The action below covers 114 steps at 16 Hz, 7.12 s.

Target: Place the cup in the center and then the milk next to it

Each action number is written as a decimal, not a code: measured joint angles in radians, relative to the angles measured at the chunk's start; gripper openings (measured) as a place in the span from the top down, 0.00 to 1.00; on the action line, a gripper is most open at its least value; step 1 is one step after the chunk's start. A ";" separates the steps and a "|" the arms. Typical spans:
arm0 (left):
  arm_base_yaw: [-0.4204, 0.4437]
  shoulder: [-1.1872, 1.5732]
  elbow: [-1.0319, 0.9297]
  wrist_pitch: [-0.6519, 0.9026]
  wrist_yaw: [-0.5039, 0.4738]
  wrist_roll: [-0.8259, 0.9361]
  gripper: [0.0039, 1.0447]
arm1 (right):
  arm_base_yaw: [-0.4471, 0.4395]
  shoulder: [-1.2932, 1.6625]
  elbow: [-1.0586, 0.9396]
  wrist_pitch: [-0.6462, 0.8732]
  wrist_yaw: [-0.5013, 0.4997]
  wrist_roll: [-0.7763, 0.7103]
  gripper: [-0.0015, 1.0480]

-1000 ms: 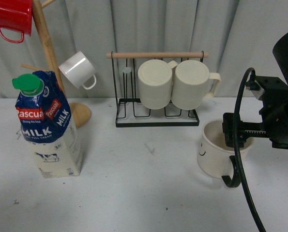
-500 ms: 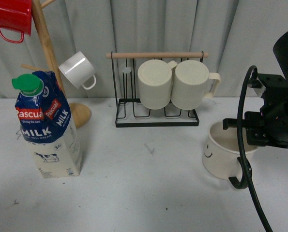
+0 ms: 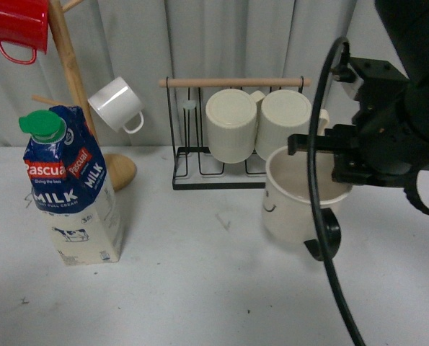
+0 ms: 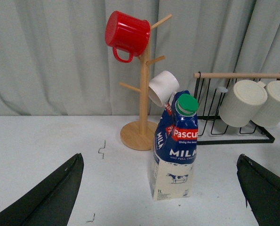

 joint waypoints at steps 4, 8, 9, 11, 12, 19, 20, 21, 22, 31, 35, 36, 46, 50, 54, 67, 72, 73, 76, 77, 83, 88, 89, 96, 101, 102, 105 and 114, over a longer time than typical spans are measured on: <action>0.000 0.000 0.000 0.000 0.000 0.000 0.06 | 0.095 0.097 0.073 -0.060 0.059 0.090 0.97; 0.000 0.000 0.000 0.000 0.000 0.000 0.06 | 0.114 0.196 0.167 -0.093 0.123 0.151 0.97; 0.000 0.000 0.000 0.000 0.000 0.000 0.06 | 0.108 0.201 0.176 -0.094 0.124 0.161 0.97; 0.000 0.000 0.000 0.000 0.000 0.000 0.06 | 0.093 0.205 0.171 -0.088 0.116 0.172 0.97; 0.000 0.000 0.000 0.000 0.000 0.000 0.06 | 0.085 0.205 0.163 -0.084 0.105 0.180 0.97; 0.000 0.000 0.000 0.000 0.000 0.000 0.06 | 0.076 0.217 0.127 -0.040 0.093 0.230 0.97; 0.000 0.000 0.000 0.000 0.000 0.000 0.06 | 0.076 0.218 0.127 -0.039 0.089 0.239 0.97; 0.000 0.000 0.000 0.000 0.000 0.000 0.06 | 0.076 0.219 0.127 -0.031 0.092 0.239 0.97; 0.000 0.000 0.000 0.000 0.000 0.000 0.06 | 0.076 0.220 0.126 -0.024 0.093 0.242 0.97; 0.000 0.000 0.000 0.000 0.000 0.000 0.06 | 0.062 0.150 0.074 0.039 0.029 0.250 0.13; 0.000 0.000 0.000 0.000 0.000 0.000 0.06 | 0.055 0.069 0.044 0.084 -0.008 0.254 0.05; 0.000 0.000 0.000 0.000 0.000 0.000 0.06 | 0.053 0.050 0.038 0.100 -0.010 0.256 0.06; 0.000 0.000 0.000 0.000 0.000 0.000 0.06 | -0.001 -0.190 -0.090 0.325 -0.068 0.261 0.07; 0.000 0.000 0.000 0.000 0.000 0.000 0.06 | -0.305 -1.052 -1.049 0.839 -0.083 -0.285 0.98; 0.000 0.000 0.000 0.000 0.000 0.000 0.06 | -0.328 -1.189 -1.083 0.787 -0.088 -0.284 0.98; 0.000 0.000 0.000 0.000 0.000 0.000 0.06 | -0.328 -1.548 -1.164 0.523 -0.088 -0.284 0.98; 0.000 0.000 0.000 0.000 0.000 0.000 0.06 | -0.328 -1.638 -1.164 0.434 -0.089 -0.284 0.98; 0.000 0.000 0.000 0.000 0.000 0.000 0.06 | -0.328 -1.656 -1.164 0.420 -0.089 -0.284 0.98; 0.000 0.000 0.000 0.000 0.000 0.000 0.06 | -0.328 -1.703 -1.164 0.370 -0.089 -0.285 0.98; 0.000 0.000 0.000 0.000 0.000 0.000 0.06 | -0.328 -1.754 -1.163 0.290 -0.088 -0.284 0.98; 0.000 0.000 0.000 0.000 0.000 0.000 0.06 | -0.328 -1.870 -1.164 0.193 -0.091 -0.286 0.86; 0.066 0.206 0.144 -0.290 0.090 -0.027 0.06 | -0.328 -1.870 -1.164 0.193 -0.092 -0.287 0.42; 0.108 0.318 0.215 -0.304 0.125 -0.043 0.06 | -0.328 -1.870 -1.164 0.193 -0.092 -0.286 0.35; -0.040 1.108 0.633 0.317 0.151 -0.019 0.06 | -0.328 -1.870 -1.164 0.193 -0.092 -0.286 0.06; -0.114 1.364 0.662 0.372 0.127 0.050 0.06 | -0.328 -1.870 -1.164 0.193 -0.092 -0.286 0.06; -0.105 1.379 0.662 0.370 0.123 0.049 0.06 | -0.328 -1.870 -1.164 0.193 -0.092 -0.286 0.06; -0.093 1.407 0.665 0.372 0.099 0.048 0.06 | -0.328 -1.870 -1.164 0.193 -0.092 -0.286 0.06; -0.158 1.585 0.667 0.525 -0.109 0.087 0.06 | -0.328 -1.870 -1.164 0.193 -0.092 -0.286 0.06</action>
